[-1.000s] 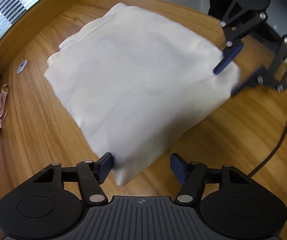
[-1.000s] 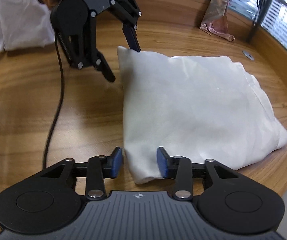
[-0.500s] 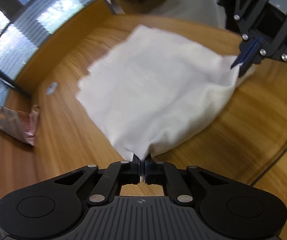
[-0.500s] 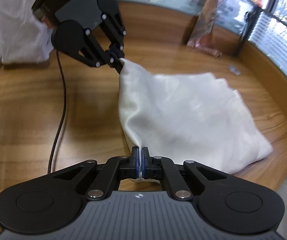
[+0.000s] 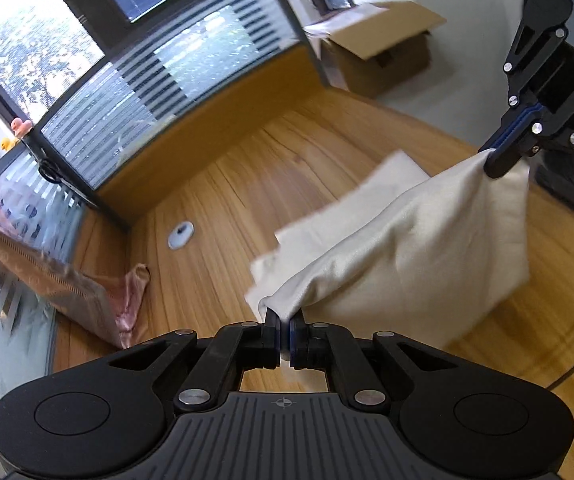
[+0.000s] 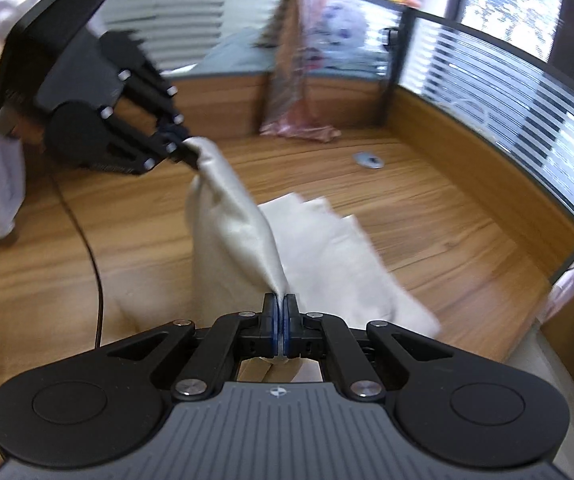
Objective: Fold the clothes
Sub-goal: 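Grasp the folded shirt's corners with both grippers and lift it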
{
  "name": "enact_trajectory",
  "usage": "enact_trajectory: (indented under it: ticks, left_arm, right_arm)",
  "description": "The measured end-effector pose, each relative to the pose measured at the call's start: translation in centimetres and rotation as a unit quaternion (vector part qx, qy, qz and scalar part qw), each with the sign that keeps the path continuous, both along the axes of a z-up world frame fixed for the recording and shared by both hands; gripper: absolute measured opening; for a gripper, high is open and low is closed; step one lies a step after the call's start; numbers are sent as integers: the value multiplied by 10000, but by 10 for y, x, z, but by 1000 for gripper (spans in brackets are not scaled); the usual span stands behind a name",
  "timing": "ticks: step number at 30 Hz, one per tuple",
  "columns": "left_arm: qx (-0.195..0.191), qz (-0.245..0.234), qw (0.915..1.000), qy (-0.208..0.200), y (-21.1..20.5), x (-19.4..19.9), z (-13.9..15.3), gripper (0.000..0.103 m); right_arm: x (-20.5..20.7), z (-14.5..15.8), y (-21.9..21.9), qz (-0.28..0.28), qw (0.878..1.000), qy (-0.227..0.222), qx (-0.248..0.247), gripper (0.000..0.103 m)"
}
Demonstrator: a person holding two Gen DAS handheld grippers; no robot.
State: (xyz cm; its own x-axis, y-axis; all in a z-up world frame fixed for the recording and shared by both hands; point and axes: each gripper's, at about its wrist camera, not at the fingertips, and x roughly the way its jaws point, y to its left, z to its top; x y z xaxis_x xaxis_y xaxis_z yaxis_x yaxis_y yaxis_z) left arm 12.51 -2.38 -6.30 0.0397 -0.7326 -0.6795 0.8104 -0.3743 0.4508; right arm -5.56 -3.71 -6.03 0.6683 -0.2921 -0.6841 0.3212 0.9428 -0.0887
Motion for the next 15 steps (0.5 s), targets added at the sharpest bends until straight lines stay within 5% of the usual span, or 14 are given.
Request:
enact_trajectory:
  ticks: [7, 15]
  left_arm:
    - [381, 409, 9980, 291, -78, 2, -4, 6]
    - [1151, 884, 9879, 542, -151, 13, -47, 7]
  right_arm:
    - [10, -11, -92, -147, 9986, -41, 504, 3]
    - [32, -60, -178, -221, 9907, 136, 1337, 3]
